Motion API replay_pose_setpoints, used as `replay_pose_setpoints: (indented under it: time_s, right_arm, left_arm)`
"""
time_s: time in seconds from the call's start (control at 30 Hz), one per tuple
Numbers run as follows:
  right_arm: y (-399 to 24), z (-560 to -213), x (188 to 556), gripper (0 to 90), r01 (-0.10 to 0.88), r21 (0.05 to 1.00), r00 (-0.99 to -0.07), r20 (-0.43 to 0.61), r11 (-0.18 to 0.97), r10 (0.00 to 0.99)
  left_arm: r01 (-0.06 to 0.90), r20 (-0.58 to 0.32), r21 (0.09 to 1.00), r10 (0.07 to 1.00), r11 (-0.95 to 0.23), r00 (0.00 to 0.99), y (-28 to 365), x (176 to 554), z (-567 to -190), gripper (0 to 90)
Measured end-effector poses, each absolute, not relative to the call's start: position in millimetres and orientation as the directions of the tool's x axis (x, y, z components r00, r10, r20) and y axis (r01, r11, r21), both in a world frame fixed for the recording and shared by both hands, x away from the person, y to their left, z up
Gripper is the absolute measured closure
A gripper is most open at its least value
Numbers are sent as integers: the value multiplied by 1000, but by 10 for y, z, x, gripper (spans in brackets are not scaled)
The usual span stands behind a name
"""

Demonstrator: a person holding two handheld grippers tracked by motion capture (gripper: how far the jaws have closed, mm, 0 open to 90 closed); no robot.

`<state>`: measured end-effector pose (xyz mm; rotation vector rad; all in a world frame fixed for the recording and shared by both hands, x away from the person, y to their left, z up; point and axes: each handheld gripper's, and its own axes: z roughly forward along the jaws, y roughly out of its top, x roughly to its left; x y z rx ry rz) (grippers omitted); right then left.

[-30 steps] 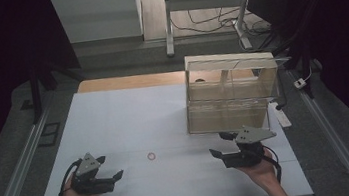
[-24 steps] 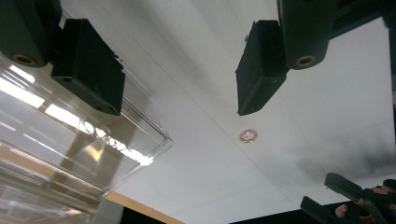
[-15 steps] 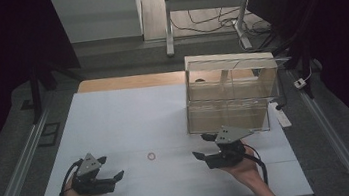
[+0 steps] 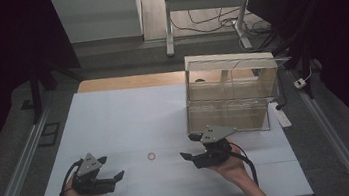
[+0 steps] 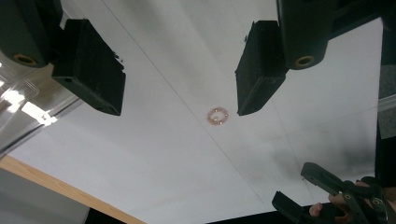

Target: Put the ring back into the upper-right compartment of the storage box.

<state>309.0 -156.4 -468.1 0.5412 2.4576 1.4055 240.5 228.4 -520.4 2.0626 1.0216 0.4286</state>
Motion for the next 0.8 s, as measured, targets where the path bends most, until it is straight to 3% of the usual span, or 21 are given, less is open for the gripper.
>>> replay_pose_setpoints:
  time_s: [0.8]
  right_arm:
    - [-1293,-4676,3152,323,188,851,-920,-22,491,390]
  left_arm:
    - [522,-39,762,778,-382,627,2252,2410,-5218,171]
